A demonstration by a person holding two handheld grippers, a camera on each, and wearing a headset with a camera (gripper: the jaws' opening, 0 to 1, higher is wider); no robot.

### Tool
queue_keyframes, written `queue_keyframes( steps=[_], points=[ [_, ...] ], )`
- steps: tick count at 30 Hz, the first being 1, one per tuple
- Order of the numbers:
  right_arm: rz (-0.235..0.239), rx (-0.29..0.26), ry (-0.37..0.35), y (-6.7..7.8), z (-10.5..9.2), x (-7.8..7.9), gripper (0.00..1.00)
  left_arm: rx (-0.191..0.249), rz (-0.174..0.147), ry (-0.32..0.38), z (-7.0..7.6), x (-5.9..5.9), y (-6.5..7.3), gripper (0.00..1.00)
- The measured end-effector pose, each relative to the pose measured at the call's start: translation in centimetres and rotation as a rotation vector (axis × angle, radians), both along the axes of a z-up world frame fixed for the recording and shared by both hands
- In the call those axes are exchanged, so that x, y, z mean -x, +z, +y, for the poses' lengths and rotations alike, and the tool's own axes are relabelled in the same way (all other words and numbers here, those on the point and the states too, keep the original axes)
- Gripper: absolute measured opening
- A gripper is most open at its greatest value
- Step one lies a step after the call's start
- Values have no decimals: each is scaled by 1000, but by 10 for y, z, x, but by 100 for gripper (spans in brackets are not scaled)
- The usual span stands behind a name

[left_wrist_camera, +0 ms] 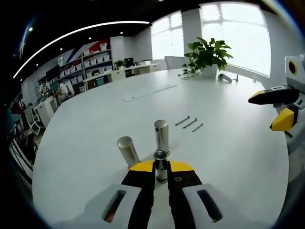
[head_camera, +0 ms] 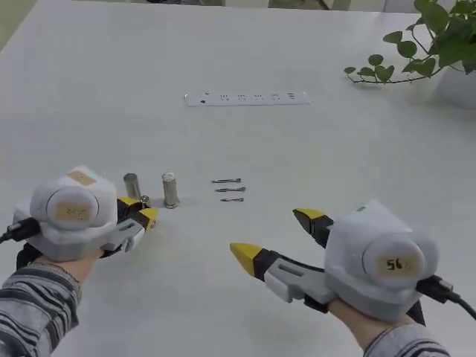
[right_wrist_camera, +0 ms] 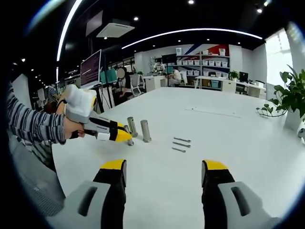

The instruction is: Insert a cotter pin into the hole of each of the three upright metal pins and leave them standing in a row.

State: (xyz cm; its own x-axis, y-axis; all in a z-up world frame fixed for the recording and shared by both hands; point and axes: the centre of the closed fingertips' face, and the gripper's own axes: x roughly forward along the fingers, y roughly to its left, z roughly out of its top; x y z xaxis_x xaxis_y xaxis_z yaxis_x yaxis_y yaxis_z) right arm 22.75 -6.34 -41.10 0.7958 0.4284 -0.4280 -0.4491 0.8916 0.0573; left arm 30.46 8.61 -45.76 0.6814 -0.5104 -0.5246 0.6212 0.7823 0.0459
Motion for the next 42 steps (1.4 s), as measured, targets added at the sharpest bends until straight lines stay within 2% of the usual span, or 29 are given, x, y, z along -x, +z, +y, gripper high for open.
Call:
queue_keyframes(
  steps=[4, 11, 17, 21, 29, 33, 37, 42],
  points=[
    [0, -1, -2, 1, 0, 0, 61, -1, 1, -19, -3, 3, 1, 5],
    [-5, -3, 3, 4, 0, 1, 60, -6, 13, -72, -16, 16, 1, 5],
    [-4, 4, 11, 4, 1, 4, 58, 10, 17, -139, -31, 27, 2, 5],
    [-2, 5, 18, 4, 1, 5, 57, 35, 20, -182, -42, 35, 4, 5],
    [27, -2, 40, 0, 5, 10, 53, 53, 29, -244, -57, 47, 3, 5],
    [38, 1, 44, -3, 5, 12, 52, 55, 32, -266, -61, 50, 3, 5],
    [45, 3, 48, -5, 5, 13, 52, 67, 48, -270, -63, 52, 1, 5],
    [59, -9, 47, -6, 4, 14, 50, 55, 49, -282, -64, 55, 0, 5]
  ],
)
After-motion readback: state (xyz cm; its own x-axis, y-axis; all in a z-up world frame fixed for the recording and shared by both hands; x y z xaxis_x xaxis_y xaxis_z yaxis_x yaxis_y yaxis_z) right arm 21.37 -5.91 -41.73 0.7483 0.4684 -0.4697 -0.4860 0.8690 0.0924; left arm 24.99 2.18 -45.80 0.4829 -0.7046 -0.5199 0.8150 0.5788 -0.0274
